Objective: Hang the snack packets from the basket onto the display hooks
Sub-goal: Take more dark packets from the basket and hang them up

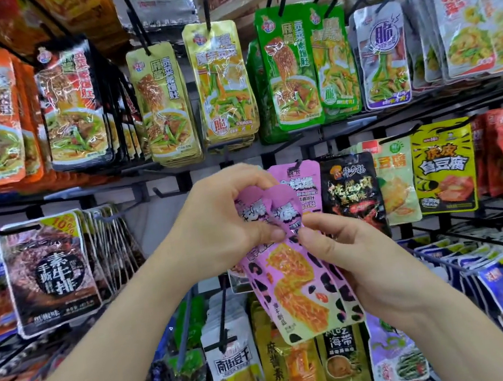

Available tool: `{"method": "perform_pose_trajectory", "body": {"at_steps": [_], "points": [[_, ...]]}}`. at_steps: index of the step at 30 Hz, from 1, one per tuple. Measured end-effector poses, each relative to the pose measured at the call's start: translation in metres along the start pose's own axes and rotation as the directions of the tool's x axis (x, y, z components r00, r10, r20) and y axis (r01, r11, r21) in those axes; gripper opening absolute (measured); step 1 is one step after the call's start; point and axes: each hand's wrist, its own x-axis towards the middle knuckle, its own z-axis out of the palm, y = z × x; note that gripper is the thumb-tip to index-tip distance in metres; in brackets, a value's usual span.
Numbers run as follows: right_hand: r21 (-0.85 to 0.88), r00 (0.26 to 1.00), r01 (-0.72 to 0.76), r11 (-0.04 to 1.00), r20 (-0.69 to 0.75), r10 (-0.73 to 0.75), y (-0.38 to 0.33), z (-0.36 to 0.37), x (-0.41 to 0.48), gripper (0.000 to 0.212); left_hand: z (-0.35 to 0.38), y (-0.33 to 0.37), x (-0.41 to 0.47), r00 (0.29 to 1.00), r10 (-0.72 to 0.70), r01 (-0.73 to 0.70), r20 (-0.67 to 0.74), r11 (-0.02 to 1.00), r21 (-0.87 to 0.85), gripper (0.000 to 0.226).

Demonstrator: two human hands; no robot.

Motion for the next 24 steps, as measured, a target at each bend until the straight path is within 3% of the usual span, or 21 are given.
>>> {"method": "perform_pose_trajectory", "body": {"at_steps": [3, 5, 6, 7, 9, 11, 13, 15, 19, 24], "points": [[0.044, 0.997, -0.072, 0.996, -0.034, 0.073, -0.010, 0.006, 0.011, 0.040, 0.003, -0.001, 0.003, 0.992, 0.111, -0.106, -0.059, 0.991, 0.083, 0.035], [-0.069, 0.994, 0.060, 0.996, 0.093, -0.054, -0.004, -0.012, 0.003, 0.050, 0.007, -0.003, 0.004, 0.983, 0.158, -0.146, -0.095, 0.982, 0.124, 0.034], [0.083, 0.992, 0.106, 0.991, -0.070, -0.101, -0.001, -0.019, 0.002, 0.048, 0.009, -0.003, 0.005, 0.978, 0.181, -0.166, -0.102, 0.976, 0.141, 0.033], [0.145, 0.992, 0.068, 0.987, -0.116, -0.051, -0.008, -0.014, 0.006, 0.046, 0.011, -0.004, 0.004, 0.973, 0.206, -0.189, -0.102, 0.969, 0.159, 0.033], [0.093, 0.994, 0.046, 0.995, -0.101, -0.036, -0.013, -0.011, 0.000, 0.042, 0.013, -0.005, 0.004, 0.956, 0.269, -0.240, -0.114, 0.945, 0.221, 0.032], [-0.008, 0.997, 0.053, 0.999, 0.059, -0.053, -0.003, -0.007, -0.007, 0.038, 0.014, -0.006, 0.002, 0.940, 0.315, -0.266, -0.132, 0.918, 0.295, 0.031], [0.103, 0.998, -0.049, 0.994, 0.039, 0.045, -0.017, 0.006, 0.002, 0.035, 0.014, -0.007, 0.001, 0.929, 0.341, -0.276, -0.147, 0.899, 0.339, 0.028], [0.085, 0.999, 0.018, 0.996, 0.029, -0.020, -0.013, 0.002, 0.004, 0.034, 0.013, -0.008, 0.001, 0.926, 0.349, -0.285, -0.146, 0.896, 0.340, 0.029], [-0.066, 0.976, 0.128, 0.990, -0.170, -0.137, -0.004, -0.005, 0.014, 0.022, 0.011, -0.006, -0.001, 0.956, 0.279, -0.250, -0.087, 0.936, 0.249, 0.025], [-0.077, 0.945, 0.142, 0.987, -0.286, -0.158, 0.005, -0.021, 0.019, 0.021, -0.012, 0.001, -0.004, 1.000, -0.011, 0.014, -0.026, 0.995, 0.102, 0.027]]}}
